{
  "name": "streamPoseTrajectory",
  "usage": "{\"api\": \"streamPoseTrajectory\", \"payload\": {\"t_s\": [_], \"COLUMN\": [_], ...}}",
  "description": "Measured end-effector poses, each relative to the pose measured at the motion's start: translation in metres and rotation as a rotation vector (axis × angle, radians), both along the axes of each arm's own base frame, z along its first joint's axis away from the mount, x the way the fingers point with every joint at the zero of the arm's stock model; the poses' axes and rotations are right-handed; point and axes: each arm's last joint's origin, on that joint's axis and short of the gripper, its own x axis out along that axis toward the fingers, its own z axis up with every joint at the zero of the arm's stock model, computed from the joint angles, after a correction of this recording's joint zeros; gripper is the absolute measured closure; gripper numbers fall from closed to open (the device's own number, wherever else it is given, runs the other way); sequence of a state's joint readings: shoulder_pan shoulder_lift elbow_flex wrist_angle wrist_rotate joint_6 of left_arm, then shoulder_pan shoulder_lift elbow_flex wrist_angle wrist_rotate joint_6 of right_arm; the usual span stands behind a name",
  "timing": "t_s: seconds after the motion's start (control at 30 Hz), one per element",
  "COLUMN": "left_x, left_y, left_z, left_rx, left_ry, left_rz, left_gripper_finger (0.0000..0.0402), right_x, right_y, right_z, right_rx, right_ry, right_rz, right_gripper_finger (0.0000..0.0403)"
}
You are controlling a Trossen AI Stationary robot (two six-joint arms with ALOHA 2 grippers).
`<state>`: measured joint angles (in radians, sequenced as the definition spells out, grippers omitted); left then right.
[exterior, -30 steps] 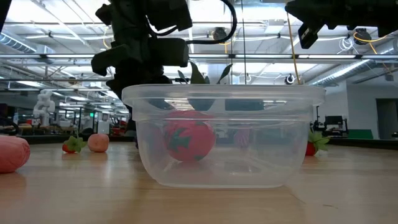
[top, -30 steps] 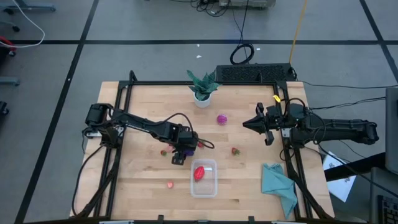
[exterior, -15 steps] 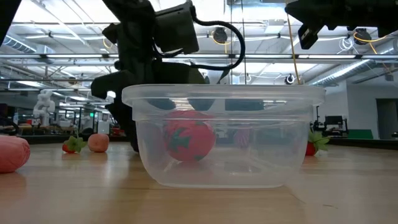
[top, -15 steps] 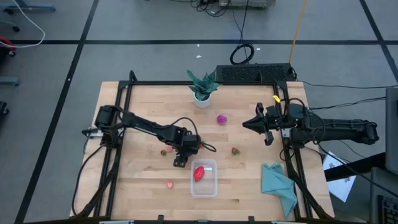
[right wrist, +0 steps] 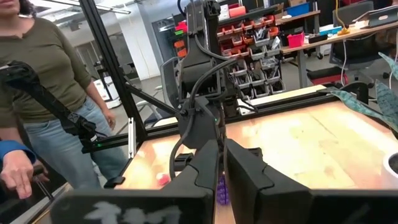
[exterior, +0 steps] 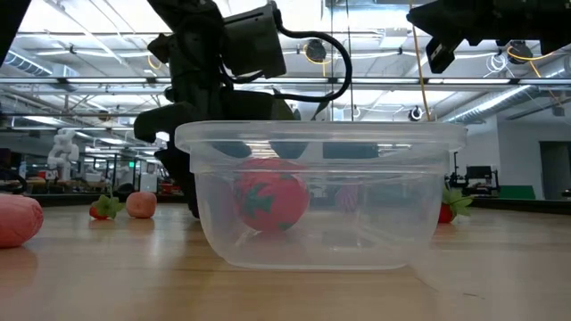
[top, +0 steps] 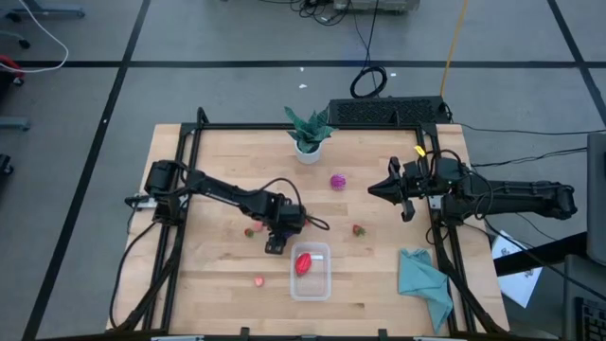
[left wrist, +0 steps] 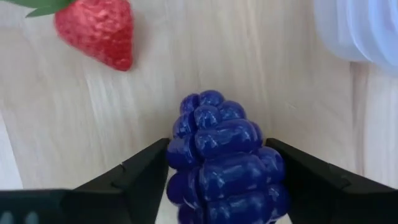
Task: Pick and placing Produce into tupperware
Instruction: Put the purple grapes into the transparent container
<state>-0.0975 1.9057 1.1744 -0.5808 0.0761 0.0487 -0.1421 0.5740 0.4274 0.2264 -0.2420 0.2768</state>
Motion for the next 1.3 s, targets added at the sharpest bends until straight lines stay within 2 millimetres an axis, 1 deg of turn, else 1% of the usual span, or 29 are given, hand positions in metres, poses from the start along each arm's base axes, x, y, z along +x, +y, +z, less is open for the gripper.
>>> {"api": "streamPoseTrajectory", "payload": {"t_s": [0.13, 0.23, 0.43, 0.57, 0.73, 0.8, 0.93, 1.03, 1.1, 1.3], "left_x": [0.0, 0.0, 0.0, 0.0, -0.003, -0.007, -0.009, -0.008, -0.011, -0.013], "left_y": [0.0, 0.0, 0.0, 0.0, 0.003, 0.005, 0.008, 0.008, 0.008, 0.009], "left_z": [0.0, 0.0, 0.0, 0.004, 0.016, 0.017, 0.023, 0.026, 0.028, 0.04], "left_rx": [0.0, -0.004, -0.005, -0.002, 0.011, 0.011, 0.015, 0.016, 0.017, 0.027], "left_ry": [0.001, 0.002, 0.002, 0.008, -0.006, 0.023, 0.02, 0.003, 0.016, -0.025], "left_rz": [0.009, 0.019, 0.026, 0.029, 0.044, 0.066, 0.082, 0.085, 0.089, 0.108], "left_gripper_finger": [0.0173, 0.0185, 0.0174, 0.0174, 0.0174, 0.017, 0.0162, 0.0161, 0.0161, 0.016], "right_x": [0.0, 0.0, 0.0, 0.0, 0.0, 0.0, 0.0, 0.001, 0.001, 0.002], "right_y": [0.0, 0.0, 0.0, 0.0, 0.0, 0.0, 0.0, 0.0, 0.0, 0.0], "right_z": [0.0, 0.0, 0.0, 0.0, 0.0, 0.0, 0.0, -0.001, -0.001, -0.001], "right_rx": [0.0, 0.0, 0.0, 0.0, 0.0, 0.0, 0.0, 0.001, 0.003, 0.013], "right_ry": [0.001, 0.001, 0.001, 0.001, 0.001, 0.001, 0.0, 0.004, 0.007, 0.013], "right_rz": [0.0, 0.0, 0.0, 0.0, 0.0, 0.0, 0.0, 0.0, 0.0, 0.0], "right_gripper_finger": [0.0385, 0.0385, 0.0385, 0.0385, 0.0385, 0.0385, 0.0385, 0.0385, 0.0385, 0.0385]}}
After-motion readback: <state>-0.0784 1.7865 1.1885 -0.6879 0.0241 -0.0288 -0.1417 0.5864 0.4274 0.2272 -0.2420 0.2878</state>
